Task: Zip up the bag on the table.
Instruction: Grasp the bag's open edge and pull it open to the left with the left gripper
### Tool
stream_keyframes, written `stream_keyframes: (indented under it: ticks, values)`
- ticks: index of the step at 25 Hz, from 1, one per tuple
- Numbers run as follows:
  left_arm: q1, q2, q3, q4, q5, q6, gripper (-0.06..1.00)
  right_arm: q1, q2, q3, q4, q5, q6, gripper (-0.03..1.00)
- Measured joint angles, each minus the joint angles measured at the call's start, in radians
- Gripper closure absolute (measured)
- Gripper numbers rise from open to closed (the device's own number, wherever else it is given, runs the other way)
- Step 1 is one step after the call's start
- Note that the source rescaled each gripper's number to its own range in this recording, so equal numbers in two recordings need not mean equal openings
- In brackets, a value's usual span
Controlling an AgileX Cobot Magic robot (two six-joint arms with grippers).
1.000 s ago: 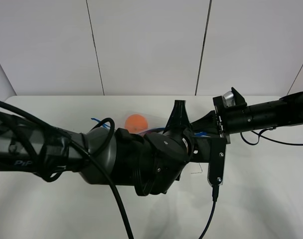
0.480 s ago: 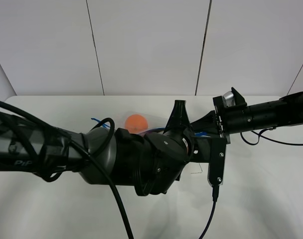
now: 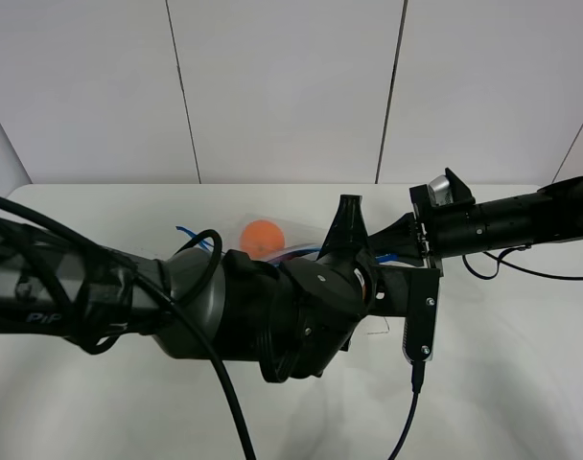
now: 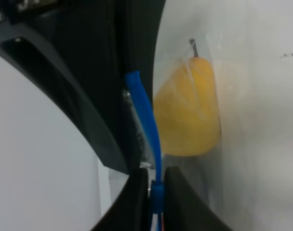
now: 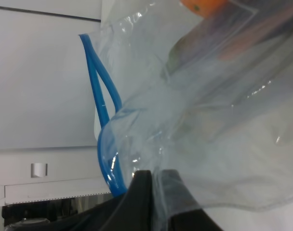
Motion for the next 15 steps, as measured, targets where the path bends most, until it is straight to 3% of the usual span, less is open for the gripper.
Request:
stream_keyframes:
  ticks: [15]
  values:
    - [0.001,0.0,0.0,0.0,0.045,0.0,0.94,0.0,0.0,0.0,0.009,0.001,0.0,0.97]
